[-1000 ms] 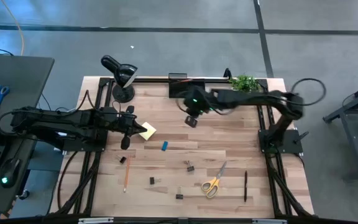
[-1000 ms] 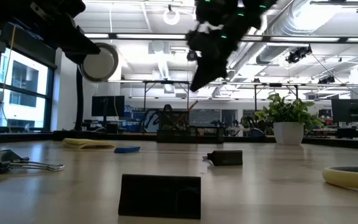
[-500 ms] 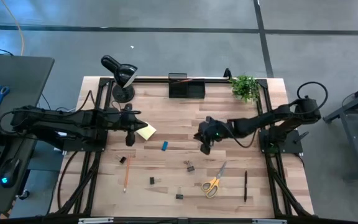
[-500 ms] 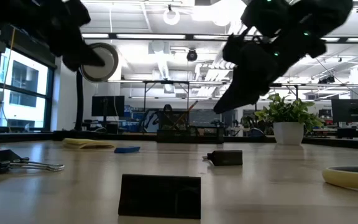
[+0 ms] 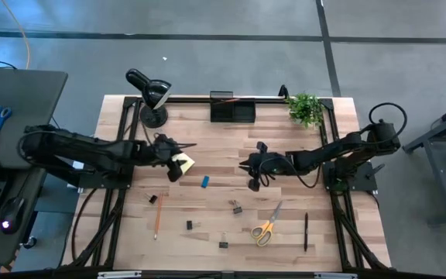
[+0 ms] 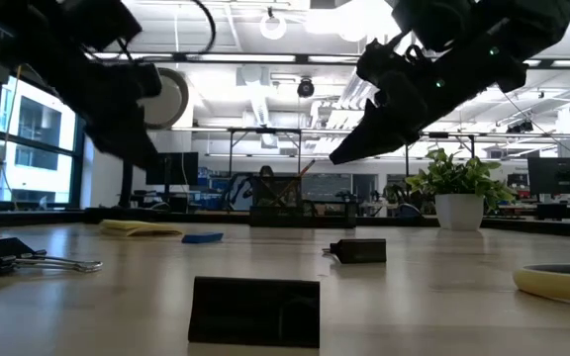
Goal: Pick and place office supplies into organizer
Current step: Put the yellow sticky notes into the black desk organizer
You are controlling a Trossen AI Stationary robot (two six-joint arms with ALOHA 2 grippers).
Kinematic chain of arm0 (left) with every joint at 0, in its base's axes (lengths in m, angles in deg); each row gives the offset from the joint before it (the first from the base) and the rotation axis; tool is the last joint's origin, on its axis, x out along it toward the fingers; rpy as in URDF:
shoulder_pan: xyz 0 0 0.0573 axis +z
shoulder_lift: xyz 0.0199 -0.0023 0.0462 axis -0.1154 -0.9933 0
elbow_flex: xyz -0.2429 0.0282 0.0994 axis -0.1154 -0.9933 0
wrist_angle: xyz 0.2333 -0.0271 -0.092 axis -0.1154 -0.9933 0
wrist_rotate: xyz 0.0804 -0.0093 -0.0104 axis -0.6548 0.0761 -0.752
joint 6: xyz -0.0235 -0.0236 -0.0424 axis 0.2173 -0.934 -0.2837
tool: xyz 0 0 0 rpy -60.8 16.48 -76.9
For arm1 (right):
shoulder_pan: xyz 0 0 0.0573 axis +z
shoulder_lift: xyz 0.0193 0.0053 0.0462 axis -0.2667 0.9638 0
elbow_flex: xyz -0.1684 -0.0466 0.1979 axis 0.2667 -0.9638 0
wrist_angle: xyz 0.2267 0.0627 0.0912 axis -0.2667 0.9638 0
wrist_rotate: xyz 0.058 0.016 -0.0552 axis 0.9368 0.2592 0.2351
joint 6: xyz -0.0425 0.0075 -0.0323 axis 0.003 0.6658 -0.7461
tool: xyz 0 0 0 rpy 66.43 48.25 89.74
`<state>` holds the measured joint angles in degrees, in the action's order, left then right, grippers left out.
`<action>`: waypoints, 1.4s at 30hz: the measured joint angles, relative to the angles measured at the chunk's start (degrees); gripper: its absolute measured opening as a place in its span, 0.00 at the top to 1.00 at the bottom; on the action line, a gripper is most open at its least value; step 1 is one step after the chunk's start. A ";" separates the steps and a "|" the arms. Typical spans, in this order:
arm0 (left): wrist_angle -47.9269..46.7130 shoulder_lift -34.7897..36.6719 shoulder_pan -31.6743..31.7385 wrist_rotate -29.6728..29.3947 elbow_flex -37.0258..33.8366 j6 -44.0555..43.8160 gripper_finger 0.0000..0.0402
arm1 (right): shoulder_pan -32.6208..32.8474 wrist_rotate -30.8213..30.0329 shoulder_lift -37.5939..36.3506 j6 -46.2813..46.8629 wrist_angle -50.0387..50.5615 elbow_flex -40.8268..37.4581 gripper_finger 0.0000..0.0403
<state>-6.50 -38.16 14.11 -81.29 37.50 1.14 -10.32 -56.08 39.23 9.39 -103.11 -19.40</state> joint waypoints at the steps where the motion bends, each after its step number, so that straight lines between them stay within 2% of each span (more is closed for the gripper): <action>1: -0.13 -1.61 0.00 0.10 0.00 -0.26 0.48 | -0.13 0.06 0.00 -0.31 -0.01 0.00 0.89; 7: -0.09 -7.94 0.07 -0.96 0.00 -3.61 0.49 | -0.67 0.30 0.00 -1.38 0.12 0.00 0.88; 12: 1.51 -6.26 1.96 -0.24 0.00 -3.09 0.49 | -0.63 0.49 0.02 -1.41 0.15 0.00 0.89; 14: 2.37 -5.06 4.98 3.16 0.02 -2.13 0.49 | -0.63 0.61 0.02 -1.41 0.17 0.00 0.89; 18: 1.33 -4.29 12.55 15.10 0.11 -1.70 0.49 | -0.61 0.61 0.02 -1.13 0.17 0.00 0.88; 20: -1.81 -4.84 14.79 16.97 0.09 -1.98 0.49 | -0.61 0.61 0.02 -1.06 0.17 0.00 0.88; 24: -6.54 -6.18 15.45 13.97 0.00 -2.11 0.49 | -0.61 0.61 0.04 -1.04 0.17 0.00 0.89; 33: -6.45 -6.26 15.43 15.66 0.00 -2.43 0.49 | -0.64 1.35 0.07 -0.97 0.17 0.00 0.88; 38: -9.11 -6.30 15.43 11.82 -0.01 -4.24 0.49 | -0.63 1.44 0.07 -0.51 -0.25 0.00 0.89; 42: -7.77 -6.30 15.43 11.60 -0.48 -4.42 0.49 | -0.65 1.44 0.07 -0.51 -0.29 0.01 0.89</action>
<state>-14.28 -44.46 29.55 -69.69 37.02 -3.28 -10.97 -54.64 39.30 8.87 -103.39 -19.39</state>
